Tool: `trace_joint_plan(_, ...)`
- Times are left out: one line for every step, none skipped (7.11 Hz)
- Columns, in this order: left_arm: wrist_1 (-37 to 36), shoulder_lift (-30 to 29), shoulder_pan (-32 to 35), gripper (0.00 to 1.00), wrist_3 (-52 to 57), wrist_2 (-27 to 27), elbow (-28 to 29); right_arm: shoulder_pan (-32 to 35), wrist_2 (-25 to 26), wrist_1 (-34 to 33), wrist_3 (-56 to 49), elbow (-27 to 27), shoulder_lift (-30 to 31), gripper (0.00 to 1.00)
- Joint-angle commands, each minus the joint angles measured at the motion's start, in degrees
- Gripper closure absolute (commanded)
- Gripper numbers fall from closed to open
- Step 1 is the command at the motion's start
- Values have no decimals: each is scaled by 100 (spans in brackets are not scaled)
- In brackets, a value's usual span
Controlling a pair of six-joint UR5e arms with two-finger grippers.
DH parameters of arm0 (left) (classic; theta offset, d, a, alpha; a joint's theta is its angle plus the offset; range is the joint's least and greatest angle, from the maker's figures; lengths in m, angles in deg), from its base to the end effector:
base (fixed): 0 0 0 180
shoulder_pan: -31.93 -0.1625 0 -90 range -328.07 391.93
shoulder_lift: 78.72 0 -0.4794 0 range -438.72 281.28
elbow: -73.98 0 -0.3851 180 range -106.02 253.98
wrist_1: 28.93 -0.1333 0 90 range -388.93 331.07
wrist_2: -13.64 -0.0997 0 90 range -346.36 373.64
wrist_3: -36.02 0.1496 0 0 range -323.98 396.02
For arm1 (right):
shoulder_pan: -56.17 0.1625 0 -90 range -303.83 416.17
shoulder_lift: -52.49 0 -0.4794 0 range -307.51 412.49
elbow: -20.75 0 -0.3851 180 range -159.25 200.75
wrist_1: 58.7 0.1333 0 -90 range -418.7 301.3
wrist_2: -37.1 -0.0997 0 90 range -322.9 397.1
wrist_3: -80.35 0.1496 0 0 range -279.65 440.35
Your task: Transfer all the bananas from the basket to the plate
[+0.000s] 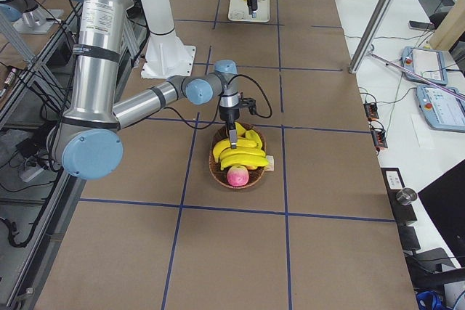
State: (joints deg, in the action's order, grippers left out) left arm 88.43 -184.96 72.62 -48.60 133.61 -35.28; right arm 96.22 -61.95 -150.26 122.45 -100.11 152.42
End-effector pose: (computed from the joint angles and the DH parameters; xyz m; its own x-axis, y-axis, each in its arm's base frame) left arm 0.4231 -0.4411 0.3695 0.3657 -0.2073 -0.9073 0.1943 0.9704 -0.1434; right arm -0.2509 -0.3543 0.6035 0.9260 -0.1788 0.3325 0.1366 0.9797 0.1466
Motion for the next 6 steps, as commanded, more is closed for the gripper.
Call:
trace_joint_plan(7, -54, 0, 0, 7, 0, 62, -68, 0, -134, 0, -17, -8, 10)
trace_joint_plan(7, -54, 0, 0, 16, 0, 80, -94, -9, -143, -9, -17, -8, 28)
trace_joint_plan(33, -63, -8, 0, 16, 0, 89, -94, -18, -152, -35, -52, 1, 45)
trace_joint_plan(129, -63, -17, 0, 7, 0, 115, -86, -18, -152, -61, -61, 1, 60)
trace_joint_plan(156, -72, -26, 0, 7, 0, 150, -77, -18, -152, -62, -96, 9, 72)
trace_joint_plan(156, -72, -44, 0, -2, 0, 151, -77, -18, -247, -70, -209, 27, 84)
